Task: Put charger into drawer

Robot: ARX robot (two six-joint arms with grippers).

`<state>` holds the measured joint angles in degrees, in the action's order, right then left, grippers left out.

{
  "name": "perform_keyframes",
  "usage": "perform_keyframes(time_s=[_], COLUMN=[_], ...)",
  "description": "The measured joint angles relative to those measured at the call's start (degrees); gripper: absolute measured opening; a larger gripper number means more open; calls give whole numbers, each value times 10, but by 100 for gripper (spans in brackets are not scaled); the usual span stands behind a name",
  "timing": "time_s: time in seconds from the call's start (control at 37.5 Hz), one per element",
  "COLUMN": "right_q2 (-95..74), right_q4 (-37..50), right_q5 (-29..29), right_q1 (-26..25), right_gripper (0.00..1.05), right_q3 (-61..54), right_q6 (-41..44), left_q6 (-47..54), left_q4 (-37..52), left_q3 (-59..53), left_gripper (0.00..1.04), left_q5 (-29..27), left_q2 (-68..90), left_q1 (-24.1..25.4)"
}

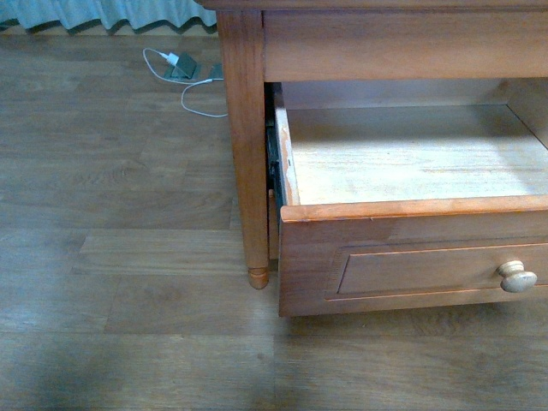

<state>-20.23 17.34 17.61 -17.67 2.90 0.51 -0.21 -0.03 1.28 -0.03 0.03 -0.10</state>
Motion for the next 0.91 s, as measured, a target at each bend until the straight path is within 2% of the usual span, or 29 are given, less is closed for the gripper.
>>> perform_keyframes(time_s=[0.19, 0.21, 0.24, 0.29, 0.32, 0.43, 0.61, 0.77, 0.91], right_q2=[0, 0, 0, 0, 0, 0, 0, 0, 0], right_q4=[0, 0, 0, 0, 0, 0, 0, 0, 0], right_q5=[0, 0, 0, -1, 0, -1, -1, -1, -1], right_q1=[0, 0, 0, 0, 0, 0, 0, 0, 0], right_gripper=[96, 96, 96, 96, 96, 96, 96, 96, 96], right_q3=[0, 0, 0, 0, 0, 0, 0, 0, 0], right_q6=[0, 0, 0, 0, 0, 0, 0, 0, 0], left_q6=[0, -10, -40, -96, -106, -120, -98, -68, -43], left_q4=[0, -3, -5, 17, 31, 82, 171, 208, 225], left_q3=[0, 1, 4, 18, 24, 70, 201, 300, 395], left_gripper=[98, 98, 98, 98, 98, 98, 98, 98, 98], left_q5=[0, -28, -113, -222, -229, -207, -112, -50, -2], left_q2=[0, 5, 26, 96, 121, 216, 429, 579, 696], left_q1=[0, -10, -39, -92, -100, -103, -102, -108, -132])
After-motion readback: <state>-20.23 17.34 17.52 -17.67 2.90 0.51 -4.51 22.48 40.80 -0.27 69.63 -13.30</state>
